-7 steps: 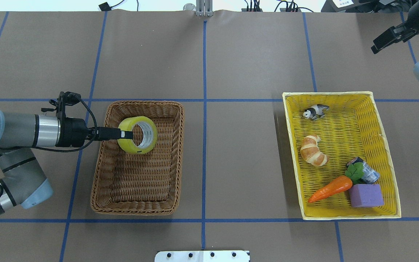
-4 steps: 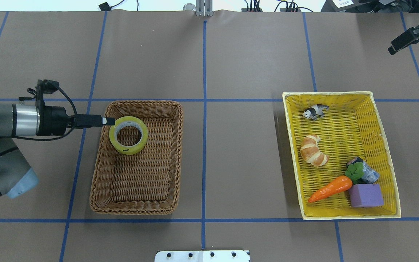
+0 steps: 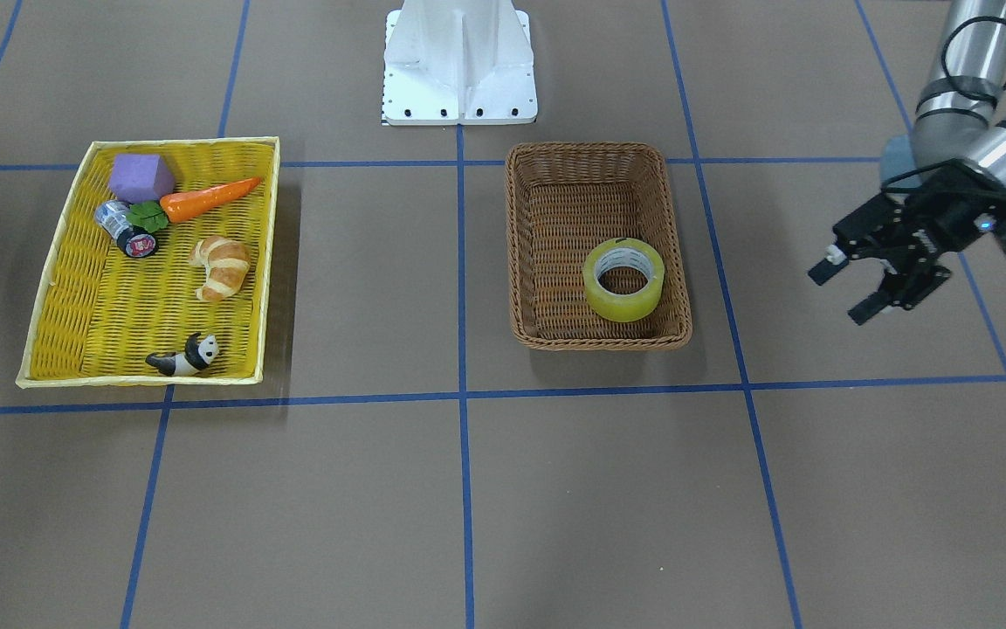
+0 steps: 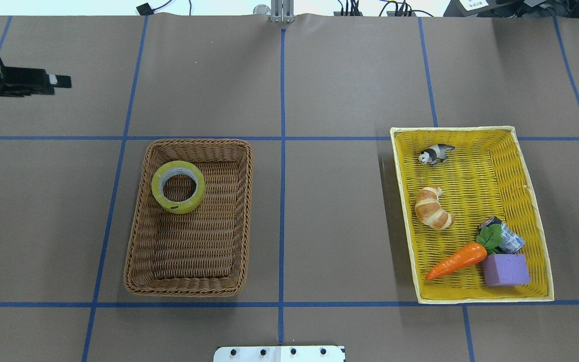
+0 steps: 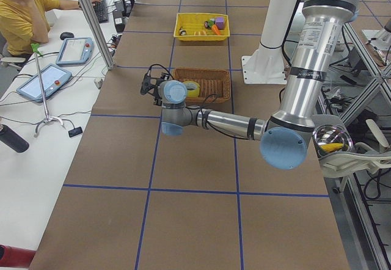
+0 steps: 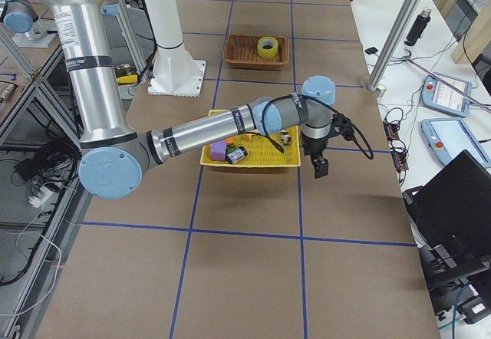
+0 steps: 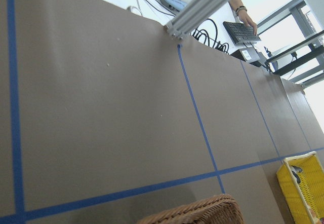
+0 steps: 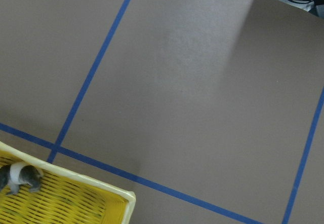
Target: Move tape to another basket
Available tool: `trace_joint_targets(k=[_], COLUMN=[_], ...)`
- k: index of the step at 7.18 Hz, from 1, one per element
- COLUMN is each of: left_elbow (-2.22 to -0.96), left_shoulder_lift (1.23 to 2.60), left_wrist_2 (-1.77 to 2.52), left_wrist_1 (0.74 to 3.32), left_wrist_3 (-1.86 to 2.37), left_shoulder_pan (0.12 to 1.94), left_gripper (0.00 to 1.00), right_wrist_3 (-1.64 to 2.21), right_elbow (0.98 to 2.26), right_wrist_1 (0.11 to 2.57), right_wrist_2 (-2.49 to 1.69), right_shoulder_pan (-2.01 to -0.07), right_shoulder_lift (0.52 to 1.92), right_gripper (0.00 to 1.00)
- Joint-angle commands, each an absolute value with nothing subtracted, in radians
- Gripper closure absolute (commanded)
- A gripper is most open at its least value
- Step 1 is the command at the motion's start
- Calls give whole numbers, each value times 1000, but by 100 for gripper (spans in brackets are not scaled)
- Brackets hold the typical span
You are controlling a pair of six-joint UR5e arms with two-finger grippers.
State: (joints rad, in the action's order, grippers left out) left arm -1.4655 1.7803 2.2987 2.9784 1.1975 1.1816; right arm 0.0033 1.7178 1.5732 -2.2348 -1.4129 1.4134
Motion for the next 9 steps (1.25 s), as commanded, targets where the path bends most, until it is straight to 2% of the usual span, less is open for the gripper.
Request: trace_joint_targets(k=[1, 3, 6, 8, 9], left_elbow=[-1471, -1471, -1471, -1471, -1476], left_shoulder_lift=[1779, 1729, 1718, 1675, 1671], left_wrist_2=[2347, 2335, 2329, 2224, 2206], left_wrist_1=[2677, 2286, 1821, 1610, 1591], left_wrist_3=[815, 244, -222, -301, -301], left_shoulder_pan=[1336, 1443, 1584, 1621, 1621], left_gripper=[1, 1, 1, 1, 1], right_wrist_3=[-84, -80, -77, -80, -80], right_elbow=[1712, 1710, 1701, 1686, 1680], right_wrist_1=[1571, 1572, 1571, 1572, 1572], right_wrist_2=[-2235, -2235, -2235, -2237, -2237], right_shoulder_pan=[-1481, -1502, -1502, -1500, -1502], right_shoulder_lift=[1506, 1546, 1548, 1548, 1546], right_gripper=[0, 0, 0, 0, 0])
